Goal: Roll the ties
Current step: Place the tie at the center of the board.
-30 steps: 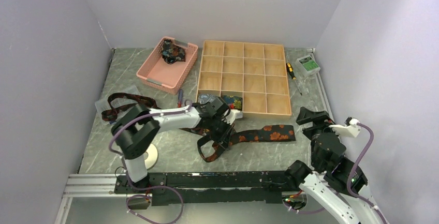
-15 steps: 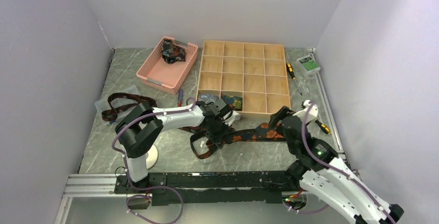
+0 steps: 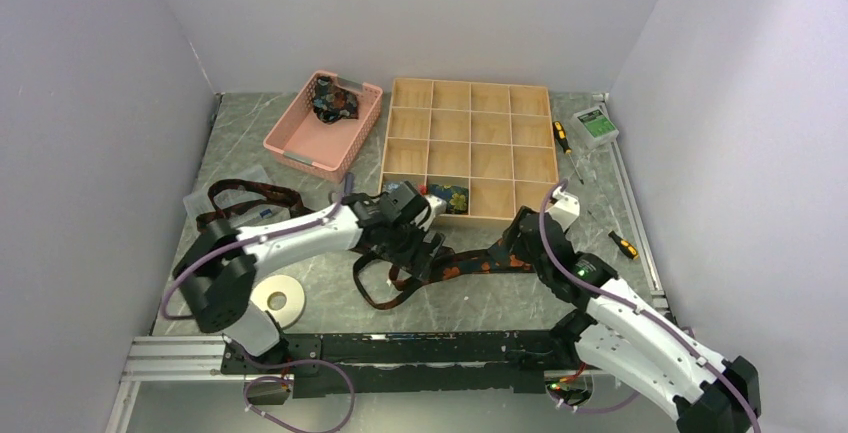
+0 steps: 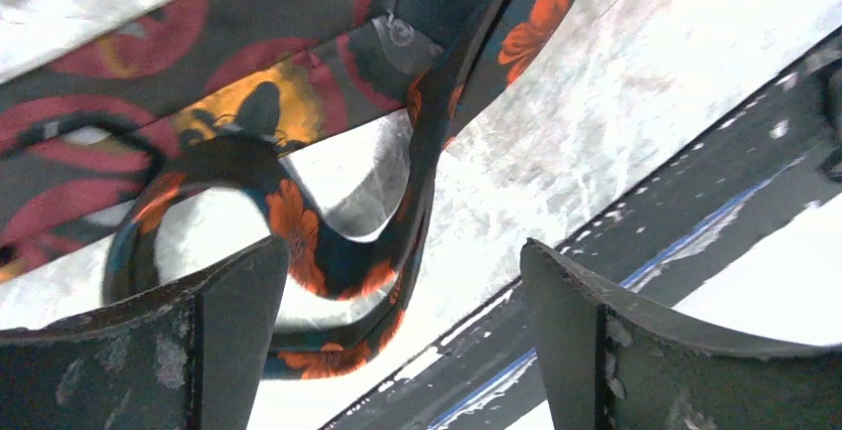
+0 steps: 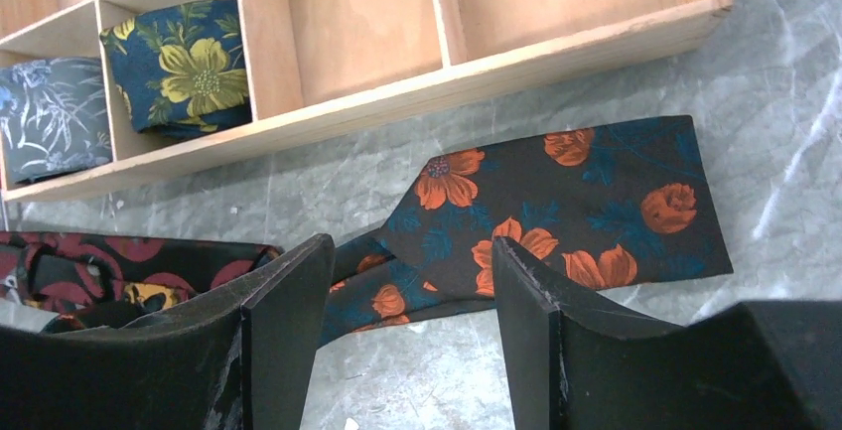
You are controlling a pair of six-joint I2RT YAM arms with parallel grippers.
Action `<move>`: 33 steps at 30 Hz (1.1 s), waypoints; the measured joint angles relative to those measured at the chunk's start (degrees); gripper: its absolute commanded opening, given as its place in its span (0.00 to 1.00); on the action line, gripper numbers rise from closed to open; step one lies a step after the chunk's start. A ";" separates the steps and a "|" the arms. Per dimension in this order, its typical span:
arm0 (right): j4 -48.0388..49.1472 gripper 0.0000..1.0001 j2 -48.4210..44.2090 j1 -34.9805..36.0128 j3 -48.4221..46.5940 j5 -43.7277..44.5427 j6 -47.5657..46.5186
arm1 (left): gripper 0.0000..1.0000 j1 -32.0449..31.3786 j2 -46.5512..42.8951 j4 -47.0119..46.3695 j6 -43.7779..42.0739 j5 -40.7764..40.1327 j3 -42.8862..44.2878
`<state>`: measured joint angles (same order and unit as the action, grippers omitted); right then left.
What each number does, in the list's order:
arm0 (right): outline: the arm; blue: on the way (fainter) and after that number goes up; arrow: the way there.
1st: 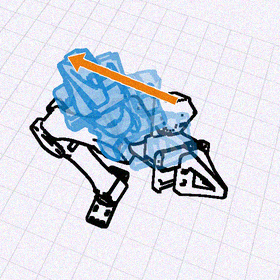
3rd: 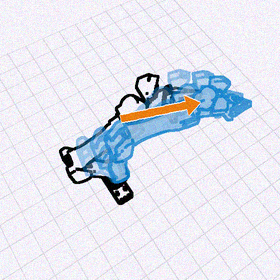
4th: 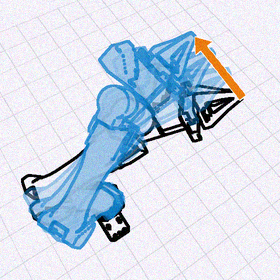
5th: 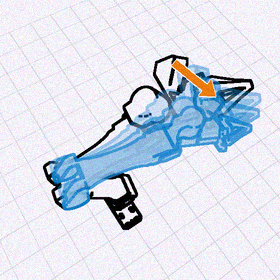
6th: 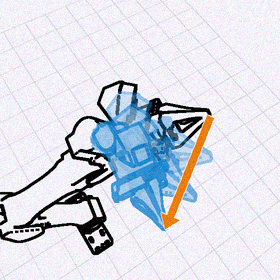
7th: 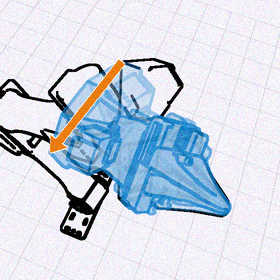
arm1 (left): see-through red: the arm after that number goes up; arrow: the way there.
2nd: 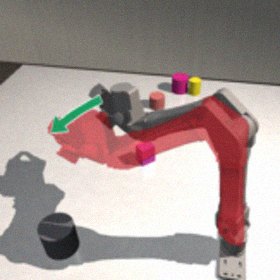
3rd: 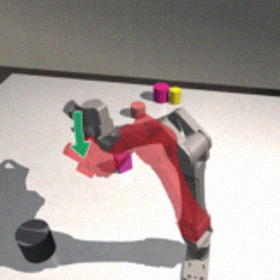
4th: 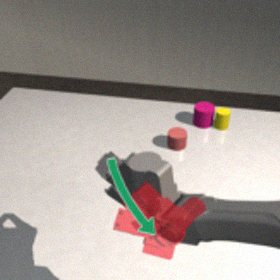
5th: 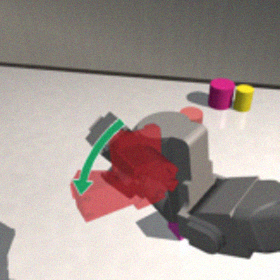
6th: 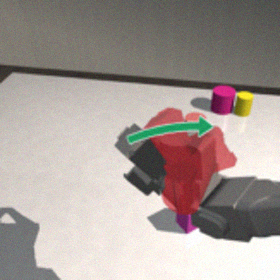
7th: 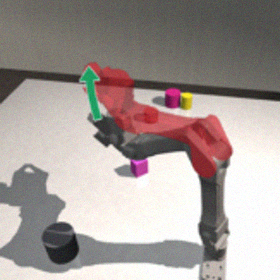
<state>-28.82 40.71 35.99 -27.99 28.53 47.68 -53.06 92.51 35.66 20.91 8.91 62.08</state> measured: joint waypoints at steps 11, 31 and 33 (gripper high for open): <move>2.89 0.64 7.96 -0.28 -0.59 -4.52 -3.52 | 0.94 -4.46 -30.60 0.98 18.49 -19.65 -14.23; 13.79 0.58 3.15 4.83 3.91 -19.54 -11.69 | 0.74 -4.83 -34.97 5.09 43.52 -42.16 -28.61; 14.03 0.58 3.15 4.83 3.91 -19.80 -11.96 | 0.73 -1.97 -33.55 1.88 39.34 -38.99 -28.57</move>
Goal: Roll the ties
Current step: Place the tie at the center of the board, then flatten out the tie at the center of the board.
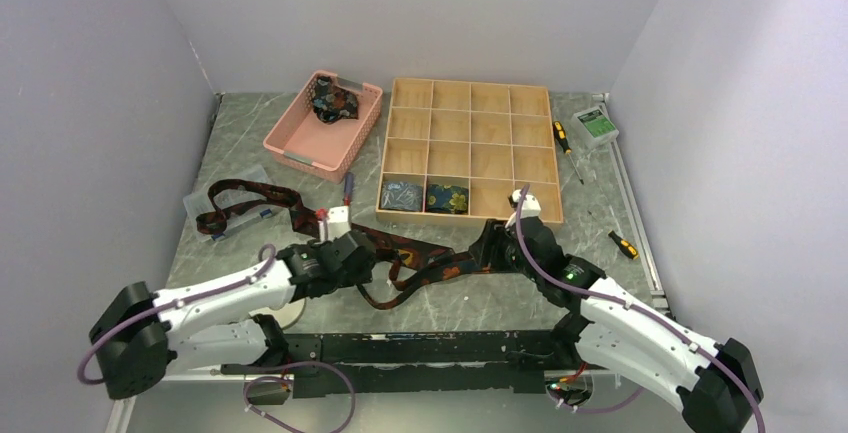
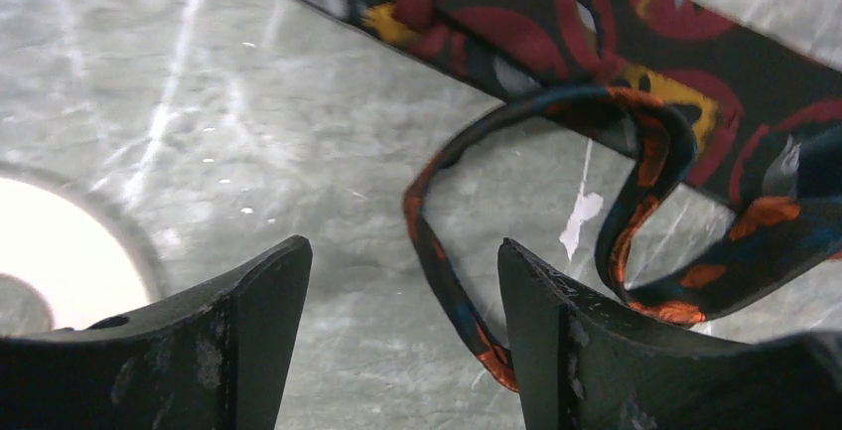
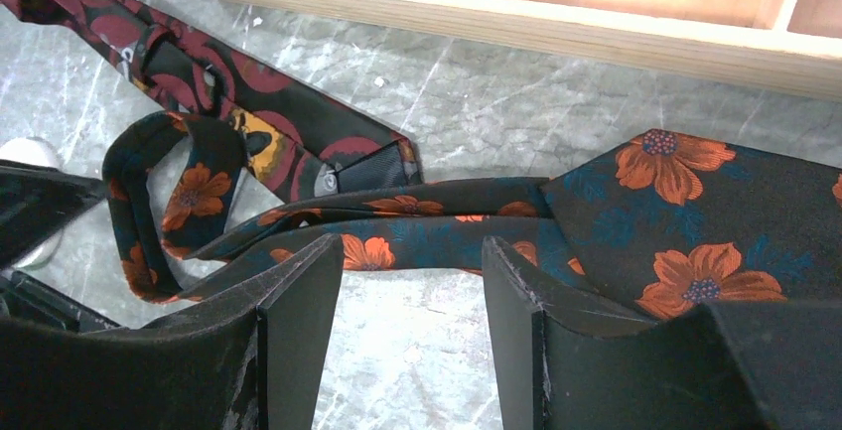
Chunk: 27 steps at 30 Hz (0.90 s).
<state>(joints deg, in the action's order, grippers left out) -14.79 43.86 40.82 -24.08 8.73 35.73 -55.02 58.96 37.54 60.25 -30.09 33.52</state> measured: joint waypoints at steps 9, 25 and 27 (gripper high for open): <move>2.40 0.55 5.11 1.03 -1.86 -3.67 -1.97 | 0.11 4.98 13.99 -6.47 -8.46 10.88 2.27; 10.56 0.45 27.34 7.78 -10.80 -5.90 -7.23 | 0.03 9.57 11.28 20.28 -1.84 24.30 25.92; 11.47 0.41 31.34 8.04 -12.79 -5.73 -7.87 | 0.03 9.90 11.28 23.23 0.33 25.86 28.28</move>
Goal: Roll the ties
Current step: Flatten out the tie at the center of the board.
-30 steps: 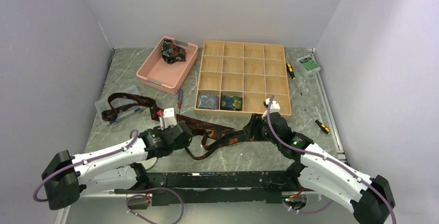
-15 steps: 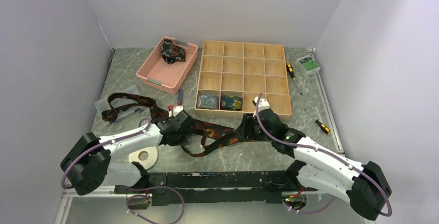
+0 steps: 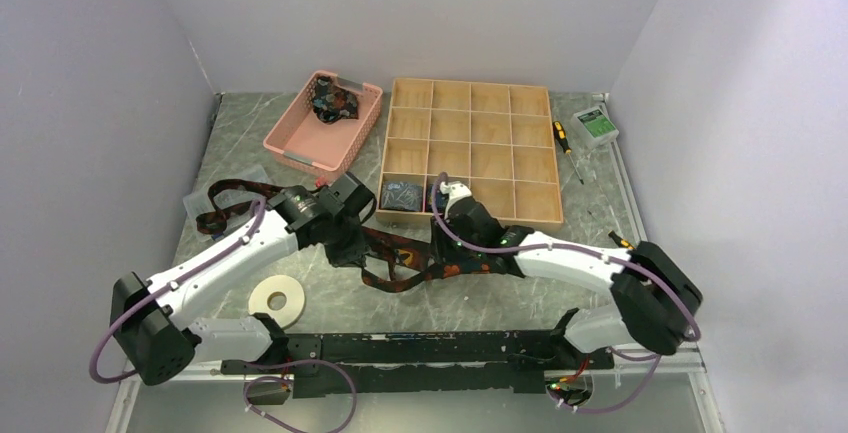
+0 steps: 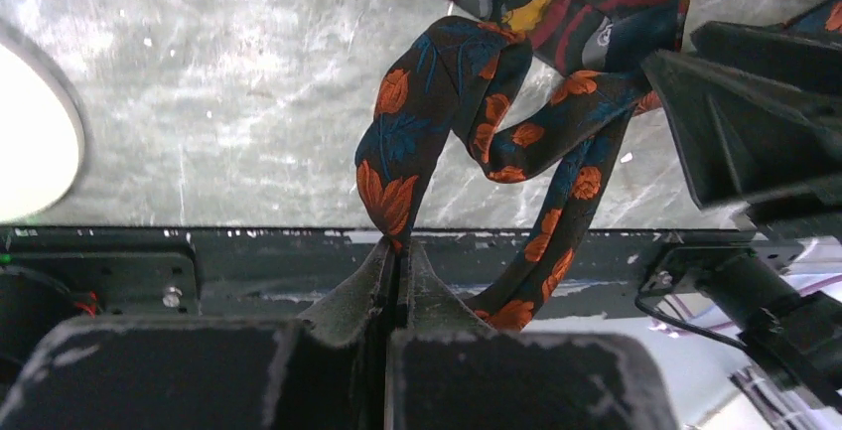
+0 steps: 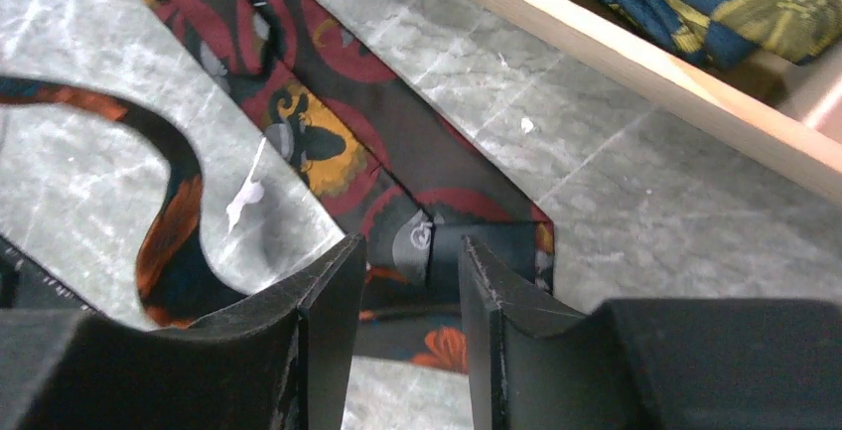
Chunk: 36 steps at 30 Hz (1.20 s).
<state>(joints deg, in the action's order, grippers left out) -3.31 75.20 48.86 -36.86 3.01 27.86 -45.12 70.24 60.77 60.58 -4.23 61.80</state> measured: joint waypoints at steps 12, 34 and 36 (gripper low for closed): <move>-5.29 0.38 6.08 2.38 0.37 1.03 1.18 | 0.03 11.72 7.45 5.46 2.54 4.59 1.44; -19.67 0.76 -12.57 -3.13 -0.44 4.52 9.42 | 0.03 24.15 20.17 -8.31 -1.36 7.93 -11.45; -20.81 0.77 -13.70 -4.57 -2.16 6.43 9.18 | 0.07 24.15 19.17 -9.05 -1.44 8.11 -12.13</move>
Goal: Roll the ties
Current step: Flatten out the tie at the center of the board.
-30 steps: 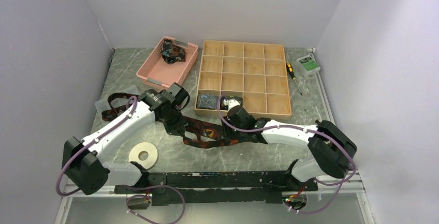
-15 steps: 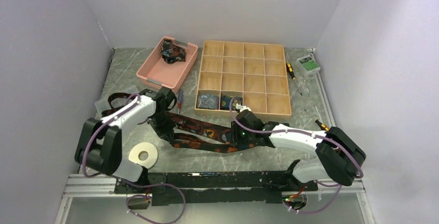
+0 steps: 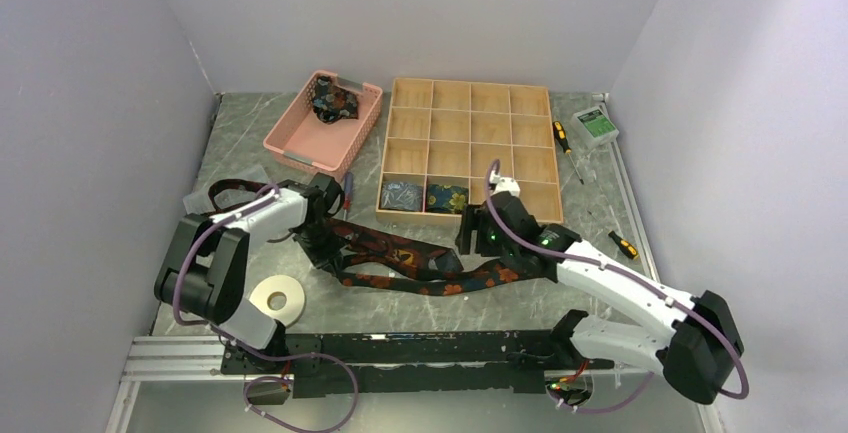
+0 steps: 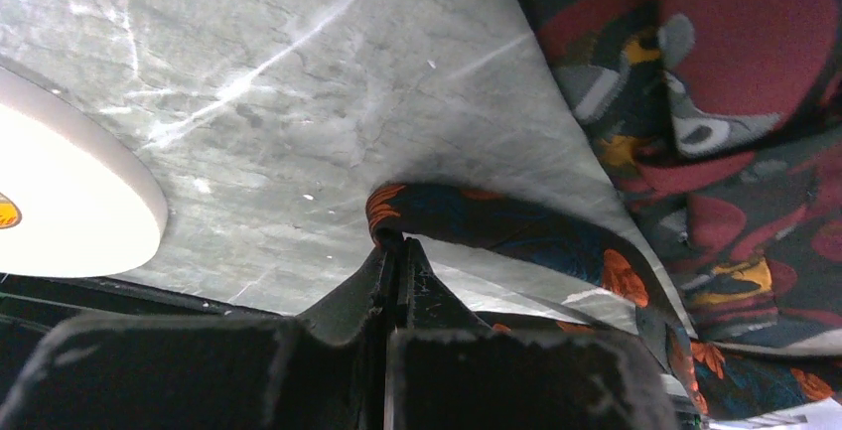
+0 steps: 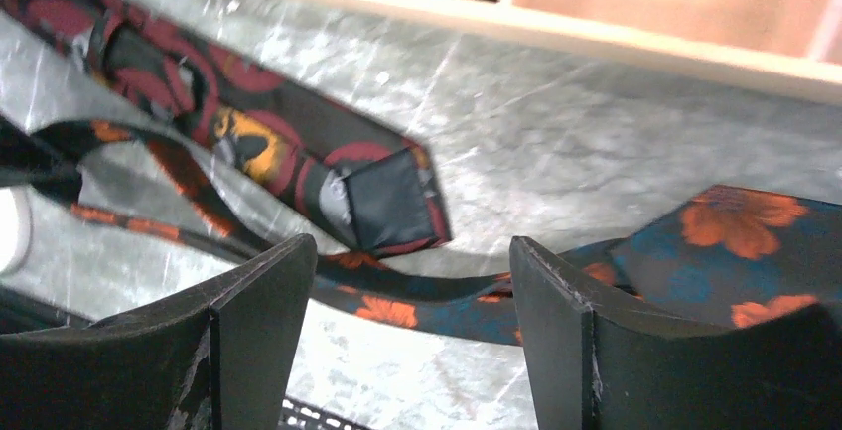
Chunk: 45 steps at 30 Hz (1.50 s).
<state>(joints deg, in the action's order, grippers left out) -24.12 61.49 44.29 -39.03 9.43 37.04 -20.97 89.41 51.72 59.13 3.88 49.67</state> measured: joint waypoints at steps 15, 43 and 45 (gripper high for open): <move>-2.54 0.81 -7.85 -21.14 4.35 0.92 -2.08 | 0.93 0.00 -15.39 -3.39 -4.96 1.22 -2.84; -4.61 0.79 -6.45 -14.43 4.52 4.96 -2.95 | 0.93 -26.71 -25.62 -8.48 -16.44 -16.72 5.11; -5.64 0.77 -3.76 -12.15 4.13 5.97 -2.71 | 0.92 -27.45 -23.30 -9.79 -16.15 -16.85 5.20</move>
<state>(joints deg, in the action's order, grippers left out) -29.76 57.74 32.14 -34.89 15.40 34.33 -48.42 66.11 41.93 42.98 -12.97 54.87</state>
